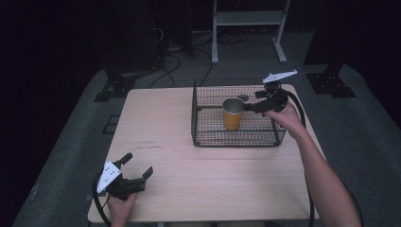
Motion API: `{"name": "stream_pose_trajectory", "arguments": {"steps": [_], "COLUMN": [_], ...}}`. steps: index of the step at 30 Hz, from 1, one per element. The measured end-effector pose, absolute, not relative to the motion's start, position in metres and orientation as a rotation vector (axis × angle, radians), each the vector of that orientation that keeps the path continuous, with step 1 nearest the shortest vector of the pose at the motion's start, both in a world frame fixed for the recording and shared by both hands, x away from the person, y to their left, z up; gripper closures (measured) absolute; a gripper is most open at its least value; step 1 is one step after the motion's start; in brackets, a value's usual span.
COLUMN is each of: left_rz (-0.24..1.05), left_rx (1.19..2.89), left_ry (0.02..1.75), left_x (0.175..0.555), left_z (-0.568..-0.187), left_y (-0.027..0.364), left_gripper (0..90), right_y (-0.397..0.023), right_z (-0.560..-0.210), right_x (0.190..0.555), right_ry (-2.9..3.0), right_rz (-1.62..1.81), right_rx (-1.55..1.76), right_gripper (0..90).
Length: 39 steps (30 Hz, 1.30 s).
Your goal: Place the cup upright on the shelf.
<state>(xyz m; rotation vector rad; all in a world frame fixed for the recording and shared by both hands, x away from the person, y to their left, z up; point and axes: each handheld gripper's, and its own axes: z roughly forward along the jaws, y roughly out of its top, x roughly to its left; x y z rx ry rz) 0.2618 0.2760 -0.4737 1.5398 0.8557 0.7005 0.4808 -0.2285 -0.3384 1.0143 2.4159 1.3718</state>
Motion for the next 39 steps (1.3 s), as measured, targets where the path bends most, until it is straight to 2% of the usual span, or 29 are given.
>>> {"name": "stream_pose_trajectory", "arguments": {"steps": [39], "left_rz": [0.702], "left_rx": [1.546], "left_ry": [0.857], "left_x": [0.262], "left_z": [-0.474], "left_y": [0.275], "left_gripper": [2.2], "right_y": [-0.252], "right_z": [-0.346], "right_x": [0.409], "right_ry": [2.461], "right_rz": [1.418], "right_rx": [0.946], "right_gripper": [2.8]}}
